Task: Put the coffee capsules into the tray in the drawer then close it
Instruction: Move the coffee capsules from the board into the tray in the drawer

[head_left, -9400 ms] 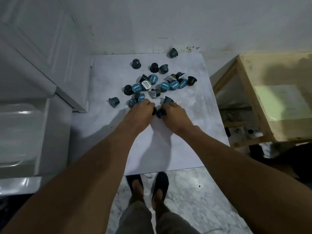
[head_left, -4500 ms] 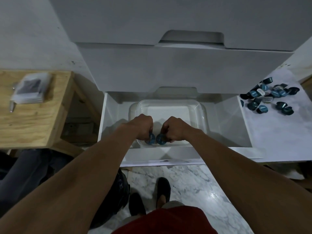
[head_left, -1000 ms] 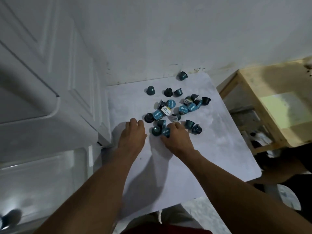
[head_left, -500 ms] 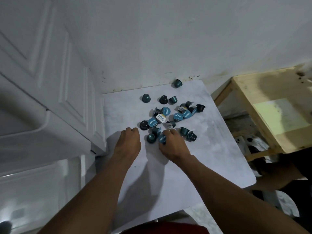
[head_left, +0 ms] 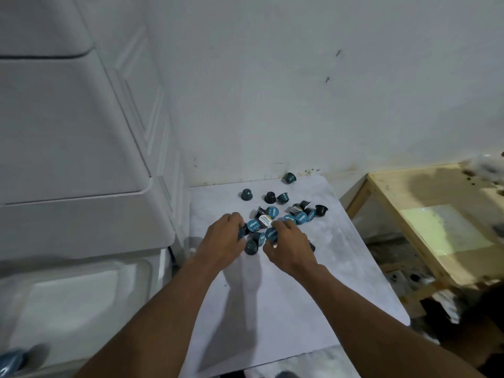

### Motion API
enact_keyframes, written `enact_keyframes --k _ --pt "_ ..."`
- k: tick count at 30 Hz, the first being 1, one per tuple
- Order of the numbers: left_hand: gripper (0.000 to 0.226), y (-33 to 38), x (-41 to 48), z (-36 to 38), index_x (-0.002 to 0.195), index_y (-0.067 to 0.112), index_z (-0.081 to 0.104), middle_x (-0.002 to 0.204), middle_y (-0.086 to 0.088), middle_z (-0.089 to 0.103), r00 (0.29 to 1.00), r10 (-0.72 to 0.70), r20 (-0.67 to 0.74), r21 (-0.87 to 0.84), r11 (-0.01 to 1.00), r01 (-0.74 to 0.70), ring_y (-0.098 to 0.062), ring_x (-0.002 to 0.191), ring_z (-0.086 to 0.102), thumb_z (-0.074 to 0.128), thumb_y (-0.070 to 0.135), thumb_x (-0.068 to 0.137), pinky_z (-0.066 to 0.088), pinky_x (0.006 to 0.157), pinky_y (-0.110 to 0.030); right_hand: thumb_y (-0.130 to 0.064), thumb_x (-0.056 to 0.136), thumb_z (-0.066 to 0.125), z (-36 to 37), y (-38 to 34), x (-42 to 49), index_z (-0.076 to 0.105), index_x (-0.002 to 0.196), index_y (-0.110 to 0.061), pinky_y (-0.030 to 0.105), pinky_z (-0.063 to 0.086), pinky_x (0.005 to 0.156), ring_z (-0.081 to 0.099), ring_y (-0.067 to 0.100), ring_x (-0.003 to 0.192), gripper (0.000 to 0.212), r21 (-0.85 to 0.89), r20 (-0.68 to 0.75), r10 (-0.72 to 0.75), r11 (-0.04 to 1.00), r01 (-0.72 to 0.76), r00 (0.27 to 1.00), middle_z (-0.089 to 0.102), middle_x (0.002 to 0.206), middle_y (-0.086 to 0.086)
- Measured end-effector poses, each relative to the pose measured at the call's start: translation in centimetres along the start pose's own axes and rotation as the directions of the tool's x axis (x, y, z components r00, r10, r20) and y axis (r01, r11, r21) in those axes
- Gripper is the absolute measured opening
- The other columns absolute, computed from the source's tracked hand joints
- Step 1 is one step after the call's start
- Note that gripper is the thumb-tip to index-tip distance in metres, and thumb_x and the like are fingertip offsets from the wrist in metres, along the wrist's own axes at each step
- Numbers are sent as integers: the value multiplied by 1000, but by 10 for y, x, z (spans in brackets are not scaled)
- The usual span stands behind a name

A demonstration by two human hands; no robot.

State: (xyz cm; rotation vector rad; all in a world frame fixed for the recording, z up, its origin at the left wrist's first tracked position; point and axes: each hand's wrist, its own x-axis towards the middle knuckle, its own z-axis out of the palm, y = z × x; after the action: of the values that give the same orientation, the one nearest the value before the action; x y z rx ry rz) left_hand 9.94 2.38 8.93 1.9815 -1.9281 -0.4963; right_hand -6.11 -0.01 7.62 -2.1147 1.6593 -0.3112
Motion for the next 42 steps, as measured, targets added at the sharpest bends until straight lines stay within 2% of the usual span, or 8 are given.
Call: enact_keyframes --k 8,11,16,20,26,30,37,42 --pt "48 22 -60 -31 132 19 50 120 -4 54 983 -2 -183 -47 999 -7 -19 107 54 65 22 86 38 91 -25 -21 85 61 -31 -13 -46 51 129 -12 32 42 87 52 26 109 46 68 -136 -191 977 202 972 53 124 8" --pt "45 26 -93 -40 123 17 54 115 -4 59 968 -40 -246 -84 996 19 -20 102 56 70 24 82 39 89 -26 -17 83 62 -34 -24 -67 51 129 -15 32 42 91 52 25 112 48 141 -159 -280 943 303 947 56 124 9" --pt "46 13 -151 -56 120 17 59 113 -5 60 948 -105 -299 -55 994 92 -21 104 55 75 23 77 34 89 -22 -13 79 66 -25 -58 -100 57 121 -15 19 32 79 51 22 107 44 161 -148 -376 904 397 915 61 111 10" --pt "23 -6 -189 -72 98 17 62 93 -1 63 918 -133 -374 -17 991 136 -21 89 57 70 19 76 34 73 -23 -17 80 67 -10 -92 -121 57 118 -17 19 32 77 50 21 104 39 208 -137 -434 866 454 890 60 106 10" --pt "37 -47 -239 -97 116 17 59 108 -7 62 875 -192 -444 -24 979 203 -24 97 58 68 15 80 46 85 -33 -19 82 64 19 -153 -140 57 116 -18 31 42 81 55 25 100 35 195 -115 -506 832 519 855 61 105 10" --pt "38 -97 -261 -119 118 18 60 113 -8 62 875 -222 -429 -18 971 238 -23 100 58 67 14 81 45 90 -32 -18 81 65 49 -200 -144 61 111 -17 29 45 84 57 24 101 30 176 -103 -550 810 559 829 65 105 7" --pt "30 -187 -282 -159 108 20 62 93 -5 68 904 -181 -388 -1 981 196 -19 77 60 67 24 79 53 77 -34 -21 82 65 106 -282 -153 61 112 -21 37 49 85 59 23 92 30 198 -73 -480 852 484 874 65 102 10" --pt "40 -232 -280 -173 118 18 61 107 -8 67 948 -134 -287 -2 990 139 -24 93 62 71 22 79 47 88 -32 -17 81 64 126 -310 -156 58 116 -17 36 48 83 59 26 94 36 189 -64 -395 897 400 916 66 100 11"
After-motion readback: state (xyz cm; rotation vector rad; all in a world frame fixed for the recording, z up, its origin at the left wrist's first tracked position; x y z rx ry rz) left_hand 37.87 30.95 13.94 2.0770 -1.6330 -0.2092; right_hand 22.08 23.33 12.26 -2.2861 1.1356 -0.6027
